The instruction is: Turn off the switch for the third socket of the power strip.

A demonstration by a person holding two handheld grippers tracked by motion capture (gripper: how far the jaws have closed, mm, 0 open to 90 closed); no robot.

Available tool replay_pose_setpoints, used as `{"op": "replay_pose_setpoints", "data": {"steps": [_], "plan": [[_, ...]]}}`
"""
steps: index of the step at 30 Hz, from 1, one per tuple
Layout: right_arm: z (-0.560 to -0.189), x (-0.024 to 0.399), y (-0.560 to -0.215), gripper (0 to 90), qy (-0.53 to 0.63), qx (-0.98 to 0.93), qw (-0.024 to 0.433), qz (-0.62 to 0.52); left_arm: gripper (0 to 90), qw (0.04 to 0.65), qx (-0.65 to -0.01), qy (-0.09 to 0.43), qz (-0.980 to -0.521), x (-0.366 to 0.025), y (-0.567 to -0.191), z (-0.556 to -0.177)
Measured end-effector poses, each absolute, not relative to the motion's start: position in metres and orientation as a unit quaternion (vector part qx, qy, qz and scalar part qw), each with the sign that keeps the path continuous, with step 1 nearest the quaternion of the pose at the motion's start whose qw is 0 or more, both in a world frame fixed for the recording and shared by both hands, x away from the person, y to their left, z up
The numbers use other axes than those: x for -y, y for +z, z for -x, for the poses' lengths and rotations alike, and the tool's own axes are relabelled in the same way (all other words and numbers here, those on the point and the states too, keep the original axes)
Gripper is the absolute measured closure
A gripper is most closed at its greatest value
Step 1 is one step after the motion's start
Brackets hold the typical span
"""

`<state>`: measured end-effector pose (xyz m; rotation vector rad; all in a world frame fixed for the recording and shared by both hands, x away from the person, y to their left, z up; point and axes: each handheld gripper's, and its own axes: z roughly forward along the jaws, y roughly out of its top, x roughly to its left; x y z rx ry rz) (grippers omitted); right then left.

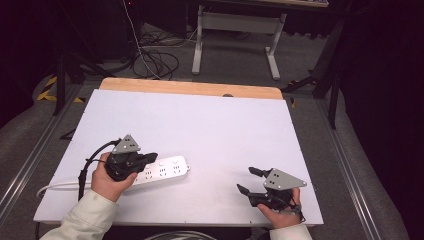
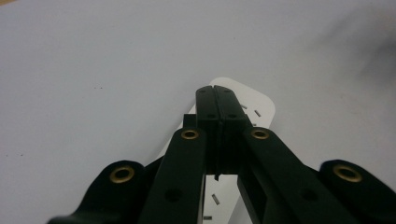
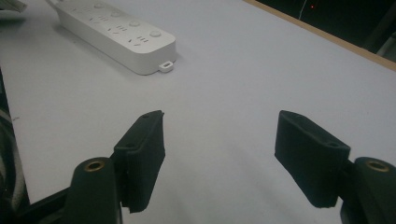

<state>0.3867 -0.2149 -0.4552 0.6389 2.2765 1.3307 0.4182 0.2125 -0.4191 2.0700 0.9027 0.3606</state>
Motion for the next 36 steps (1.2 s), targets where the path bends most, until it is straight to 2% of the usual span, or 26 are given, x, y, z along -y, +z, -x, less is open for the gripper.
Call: {"op": "replay_pose_setpoints", "data": {"steps": [17, 36], "plan": [[-0.387, 0.215, -0.456, 33.5, 0.479, -0.821, 0.212, -0.228, 90.0, 0.386, -0.390, 0.091, -0.831, -0.202, -0.436, -0.439], [-0.387, 0.215, -0.456, 33.6, 0.478, -0.821, 0.210, -0.229, 90.0, 0.352, -0.392, 0.103, -0.844, -0.194, -0.449, -0.447]]}}
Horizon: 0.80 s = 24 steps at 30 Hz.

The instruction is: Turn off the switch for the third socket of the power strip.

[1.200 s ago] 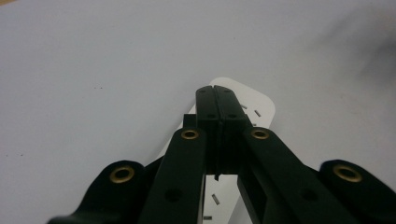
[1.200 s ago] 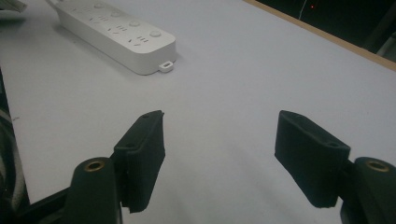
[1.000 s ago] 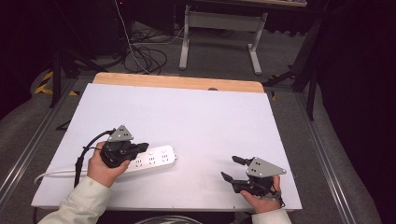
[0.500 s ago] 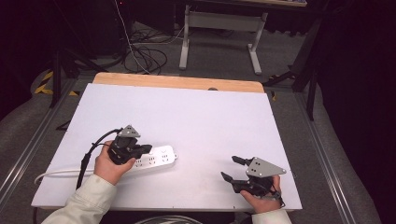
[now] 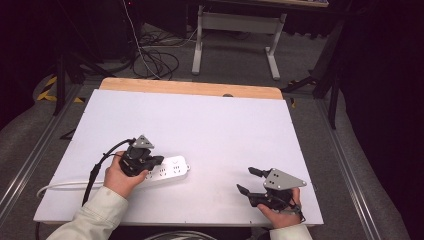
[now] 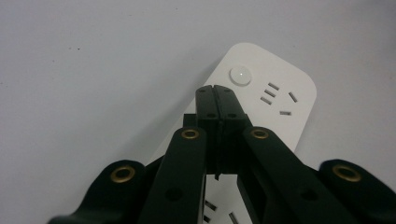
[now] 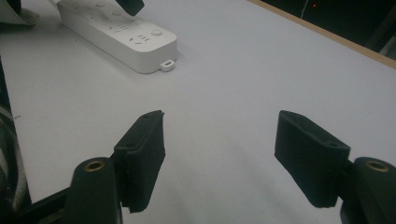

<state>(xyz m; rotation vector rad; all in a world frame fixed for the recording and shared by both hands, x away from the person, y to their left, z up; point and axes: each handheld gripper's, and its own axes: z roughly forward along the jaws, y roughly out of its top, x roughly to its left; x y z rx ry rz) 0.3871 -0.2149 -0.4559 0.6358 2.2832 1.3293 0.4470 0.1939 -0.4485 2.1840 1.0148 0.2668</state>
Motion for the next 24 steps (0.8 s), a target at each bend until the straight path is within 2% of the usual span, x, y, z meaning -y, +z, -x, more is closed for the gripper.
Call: {"op": "replay_pose_setpoints", "data": {"steps": [24], "plan": [[-0.3868, 0.2155, -0.4555, 33.6, 0.479, -0.821, 0.211, -0.227, 89.9, 0.340, -0.391, 0.117, -0.847, -0.1883, -0.4543, -0.4469]]}}
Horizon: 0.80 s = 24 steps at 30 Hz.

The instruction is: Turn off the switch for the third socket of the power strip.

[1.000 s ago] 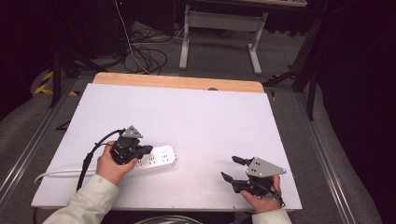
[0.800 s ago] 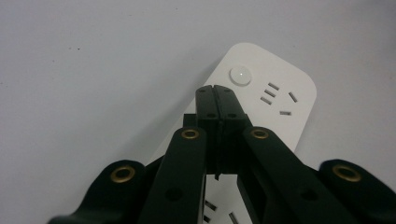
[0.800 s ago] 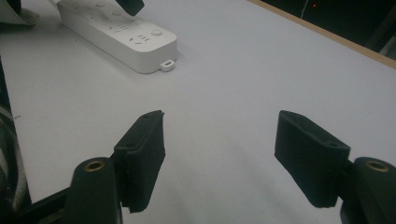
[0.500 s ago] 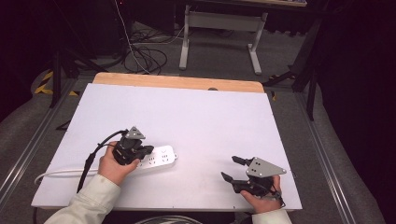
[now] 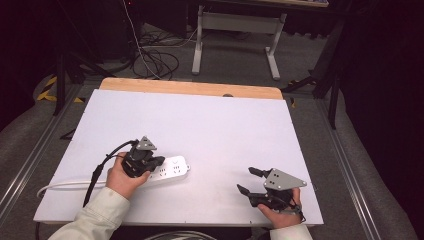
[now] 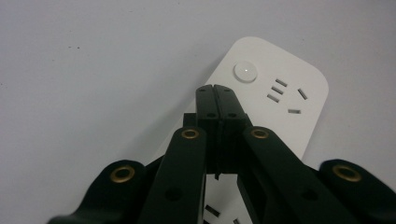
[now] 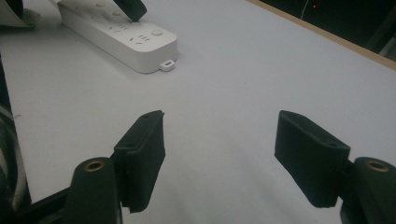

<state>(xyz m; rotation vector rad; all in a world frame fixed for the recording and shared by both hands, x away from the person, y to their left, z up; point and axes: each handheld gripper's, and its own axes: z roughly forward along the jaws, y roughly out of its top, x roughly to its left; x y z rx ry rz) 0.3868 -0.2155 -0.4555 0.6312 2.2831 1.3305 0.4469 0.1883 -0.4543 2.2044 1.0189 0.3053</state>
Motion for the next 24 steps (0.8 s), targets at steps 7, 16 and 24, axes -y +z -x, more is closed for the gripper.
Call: {"op": "replay_pose_setpoints", "data": {"steps": [7, 16, 24], "plan": [[-0.3868, 0.2153, -0.4556, 33.5, 0.479, -0.821, 0.211, -0.227, 90.0, 0.337, -0.389, 0.119, -0.849, -0.1881, -0.4557, -0.4470], [-0.3864, 0.2154, -0.4553, 33.5, 0.479, -0.822, 0.210, -0.226, 90.0, 0.339, -0.384, 0.123, -0.850, -0.1887, -0.4568, -0.4472], [-0.3862, 0.2150, -0.4554, 33.5, 0.479, -0.822, 0.210, -0.226, 90.0, 0.338, -0.382, 0.126, -0.851, -0.1877, -0.4572, -0.4460]]}}
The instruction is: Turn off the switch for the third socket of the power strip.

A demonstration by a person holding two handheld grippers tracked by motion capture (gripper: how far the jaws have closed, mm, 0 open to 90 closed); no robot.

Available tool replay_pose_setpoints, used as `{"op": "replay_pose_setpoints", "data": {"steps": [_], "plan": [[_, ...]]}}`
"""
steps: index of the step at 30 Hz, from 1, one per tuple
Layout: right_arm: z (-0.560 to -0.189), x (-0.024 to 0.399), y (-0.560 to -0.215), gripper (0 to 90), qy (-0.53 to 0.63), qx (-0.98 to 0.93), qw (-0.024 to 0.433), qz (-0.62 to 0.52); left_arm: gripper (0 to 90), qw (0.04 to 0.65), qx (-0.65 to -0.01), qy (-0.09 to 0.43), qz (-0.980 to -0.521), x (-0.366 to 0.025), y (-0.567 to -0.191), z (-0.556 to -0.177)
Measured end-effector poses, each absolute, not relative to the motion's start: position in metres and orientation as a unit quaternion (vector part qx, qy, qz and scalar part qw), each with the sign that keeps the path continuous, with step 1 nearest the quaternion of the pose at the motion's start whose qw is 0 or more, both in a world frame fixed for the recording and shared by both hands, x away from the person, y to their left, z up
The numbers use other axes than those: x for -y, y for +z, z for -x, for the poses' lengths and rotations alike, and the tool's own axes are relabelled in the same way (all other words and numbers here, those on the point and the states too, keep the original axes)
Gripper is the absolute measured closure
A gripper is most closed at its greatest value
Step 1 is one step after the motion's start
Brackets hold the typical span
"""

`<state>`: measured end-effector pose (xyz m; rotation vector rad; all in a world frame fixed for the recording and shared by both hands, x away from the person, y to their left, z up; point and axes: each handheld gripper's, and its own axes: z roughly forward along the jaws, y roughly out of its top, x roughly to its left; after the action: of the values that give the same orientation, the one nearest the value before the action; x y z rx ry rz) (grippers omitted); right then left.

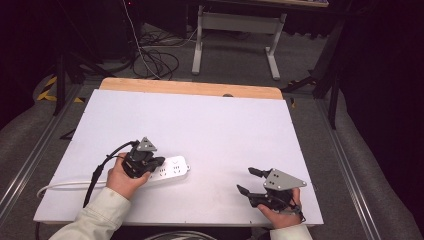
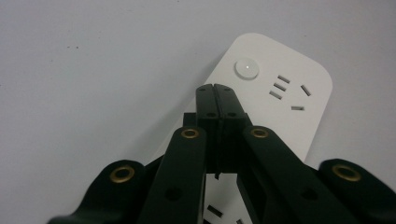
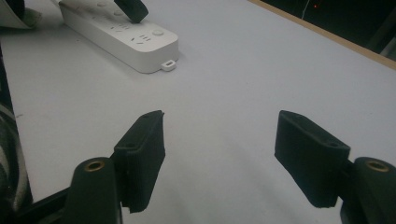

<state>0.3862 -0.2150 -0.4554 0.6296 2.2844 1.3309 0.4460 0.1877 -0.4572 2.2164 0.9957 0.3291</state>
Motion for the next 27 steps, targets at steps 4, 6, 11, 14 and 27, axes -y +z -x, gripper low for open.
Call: {"op": "replay_pose_setpoints", "data": {"steps": [4, 6, 11, 14, 27], "plan": [[-0.3866, 0.2151, -0.4555, 33.5, 0.477, -0.822, 0.212, -0.226, 90.0, 0.336, -0.380, 0.135, -0.851, -0.1861, -0.4576, -0.4442], [-0.3865, 0.2150, -0.4554, 33.5, 0.478, -0.822, 0.211, -0.227, 90.0, 0.336, -0.382, 0.135, -0.850, -0.1862, -0.4578, -0.4438], [-0.3865, 0.2150, -0.4554, 33.5, 0.478, -0.822, 0.211, -0.228, 90.0, 0.328, -0.373, 0.163, -0.853, -0.1812, -0.4588, -0.4385], [-0.3866, 0.2151, -0.4555, 33.5, 0.478, -0.821, 0.211, -0.228, 90.0, 0.324, -0.371, 0.171, -0.854, -0.1795, -0.4589, -0.4370], [-0.3868, 0.2136, -0.4562, 33.6, 0.475, -0.824, 0.209, -0.228, 90.0, 0.324, -0.367, 0.168, -0.856, -0.1804, -0.4591, -0.4378]]}}
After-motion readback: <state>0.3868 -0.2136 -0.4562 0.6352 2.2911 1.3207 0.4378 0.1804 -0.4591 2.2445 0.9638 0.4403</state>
